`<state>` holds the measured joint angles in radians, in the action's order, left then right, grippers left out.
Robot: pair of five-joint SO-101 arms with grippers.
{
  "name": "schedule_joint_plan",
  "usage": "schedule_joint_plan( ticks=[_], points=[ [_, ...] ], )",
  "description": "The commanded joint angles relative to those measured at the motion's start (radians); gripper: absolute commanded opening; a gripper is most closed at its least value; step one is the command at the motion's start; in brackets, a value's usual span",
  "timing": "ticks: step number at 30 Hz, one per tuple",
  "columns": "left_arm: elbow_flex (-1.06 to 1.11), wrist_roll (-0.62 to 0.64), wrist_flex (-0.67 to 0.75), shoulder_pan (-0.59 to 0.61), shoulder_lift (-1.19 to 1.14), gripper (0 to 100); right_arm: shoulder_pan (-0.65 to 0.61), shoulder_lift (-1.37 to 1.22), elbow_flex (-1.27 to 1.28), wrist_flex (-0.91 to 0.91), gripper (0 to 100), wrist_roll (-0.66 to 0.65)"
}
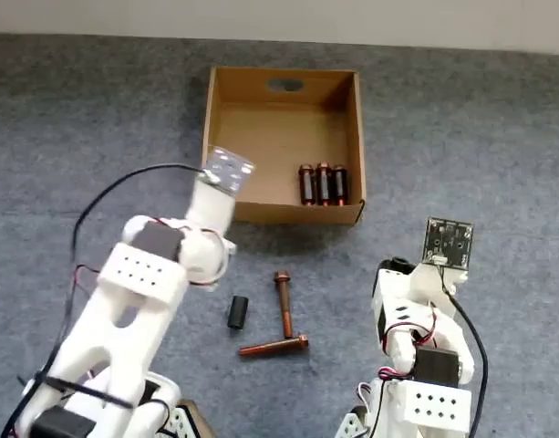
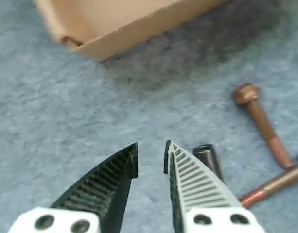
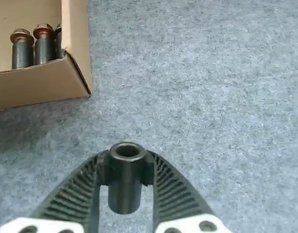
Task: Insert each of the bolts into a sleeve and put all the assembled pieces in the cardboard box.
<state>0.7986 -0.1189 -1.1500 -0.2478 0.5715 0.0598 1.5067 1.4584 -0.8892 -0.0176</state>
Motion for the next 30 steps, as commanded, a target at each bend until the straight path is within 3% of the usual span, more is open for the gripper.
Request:
schedule_joint_plan(
  ticks=[1, 5, 8, 14, 19, 30],
  points=[
    [-0.045, 0.138, -0.006, -0.119, -0.007, 12, 0.008, 0.016, -0.008, 0.022, 0.5, 0.011],
    [-0.048, 0.422, 0.002, -0.193, -0.013, 12, 0.008, 0.016, -0.007, 0.022, 0.5, 0.011],
    [-0.041, 0.552, 0.044, -0.236, -0.013, 12, 0.008, 0.016, -0.007, 0.022, 0.5, 0.011],
    [0.077, 0.525, 0.133, -0.328, -0.013, 12, 0.008, 0.016, -0.007, 0.022, 0.5, 0.011],
    [0.096, 0.588, 0.224, -0.329, -0.015, 12, 0.008, 0.016, -0.007, 0.022, 0.5, 0.008],
    [0.096, 0.652, 0.275, -0.36, -0.018, 12, 0.008, 0.016, -0.007, 0.022, 0.5, 0.005]
  ],
)
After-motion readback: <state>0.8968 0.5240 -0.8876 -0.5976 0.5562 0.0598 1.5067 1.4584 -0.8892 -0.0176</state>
